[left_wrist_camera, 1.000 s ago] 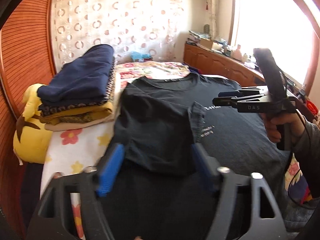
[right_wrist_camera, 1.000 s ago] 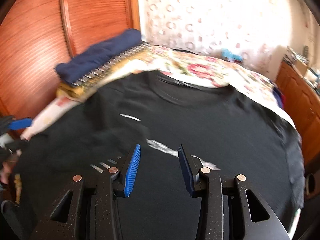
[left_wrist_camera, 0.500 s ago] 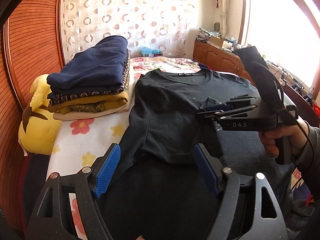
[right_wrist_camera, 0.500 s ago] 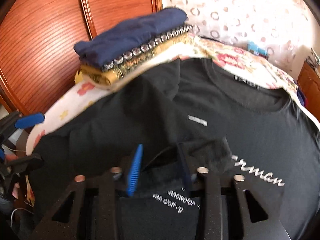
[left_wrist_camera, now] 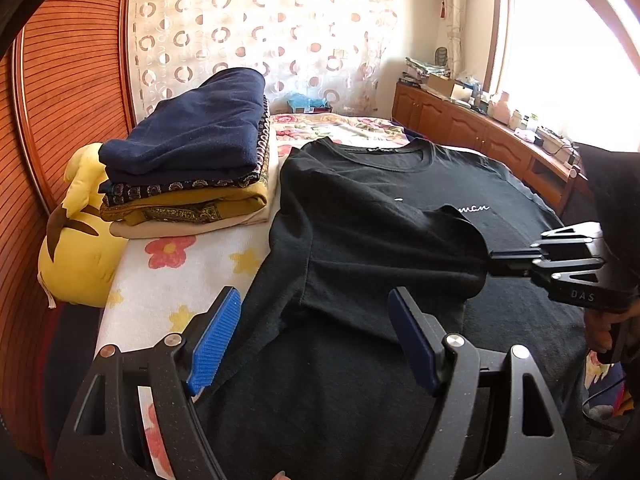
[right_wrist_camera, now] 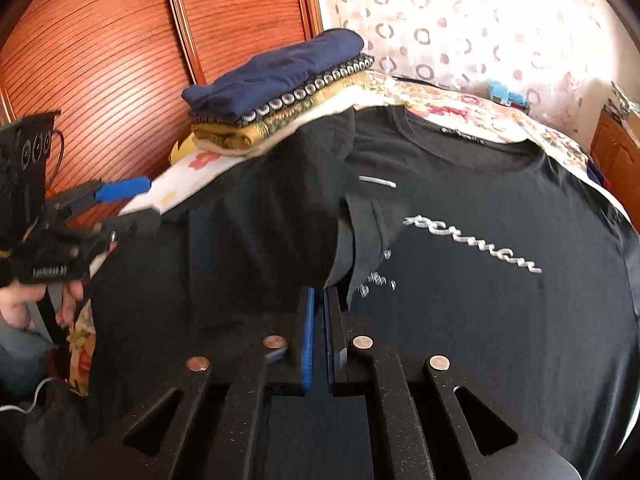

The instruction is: Fold small clothes

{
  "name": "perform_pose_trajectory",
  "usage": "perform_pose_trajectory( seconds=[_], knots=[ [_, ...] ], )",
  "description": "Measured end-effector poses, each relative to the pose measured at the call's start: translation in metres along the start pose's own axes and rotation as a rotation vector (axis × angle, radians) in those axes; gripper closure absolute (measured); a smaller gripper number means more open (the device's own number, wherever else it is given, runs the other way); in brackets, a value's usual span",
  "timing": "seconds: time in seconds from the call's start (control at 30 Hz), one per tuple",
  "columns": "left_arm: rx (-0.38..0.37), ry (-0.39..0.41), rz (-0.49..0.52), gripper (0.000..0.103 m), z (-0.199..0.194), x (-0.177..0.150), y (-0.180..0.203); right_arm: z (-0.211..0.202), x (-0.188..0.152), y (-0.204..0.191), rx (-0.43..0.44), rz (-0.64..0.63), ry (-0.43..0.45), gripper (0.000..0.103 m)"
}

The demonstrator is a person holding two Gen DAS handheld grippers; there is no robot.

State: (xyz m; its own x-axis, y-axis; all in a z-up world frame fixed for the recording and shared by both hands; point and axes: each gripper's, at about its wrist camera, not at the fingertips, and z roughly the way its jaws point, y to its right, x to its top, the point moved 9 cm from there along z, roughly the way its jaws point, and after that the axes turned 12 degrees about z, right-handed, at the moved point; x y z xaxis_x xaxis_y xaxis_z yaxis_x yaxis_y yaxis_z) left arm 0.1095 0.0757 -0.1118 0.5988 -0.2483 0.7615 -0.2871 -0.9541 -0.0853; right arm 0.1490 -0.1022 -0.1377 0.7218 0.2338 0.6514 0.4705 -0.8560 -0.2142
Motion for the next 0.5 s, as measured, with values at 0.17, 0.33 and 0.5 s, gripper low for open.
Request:
perform_pose_trajectory(
  seconds=[0.17, 0.33, 0.5],
  knots=[
    [0.03, -0.039, 0.009, 0.026, 0.013, -0.006, -0.01, -0.013, 0.018, 0.011, -0.078, -0.007, 0.068, 0.08],
    [0.051, -0.078, 0.009, 0.026, 0.029, -0.01, -0.02, -0.001, 0.044, 0.029, -0.137, 0.026, 0.107, 0.07],
    [0.043, -0.111, -0.006, 0.026, 0.042, -0.014, -0.024, 0.046, 0.058, 0.04, -0.072, 0.124, 0.005, 0.07]
  ],
)
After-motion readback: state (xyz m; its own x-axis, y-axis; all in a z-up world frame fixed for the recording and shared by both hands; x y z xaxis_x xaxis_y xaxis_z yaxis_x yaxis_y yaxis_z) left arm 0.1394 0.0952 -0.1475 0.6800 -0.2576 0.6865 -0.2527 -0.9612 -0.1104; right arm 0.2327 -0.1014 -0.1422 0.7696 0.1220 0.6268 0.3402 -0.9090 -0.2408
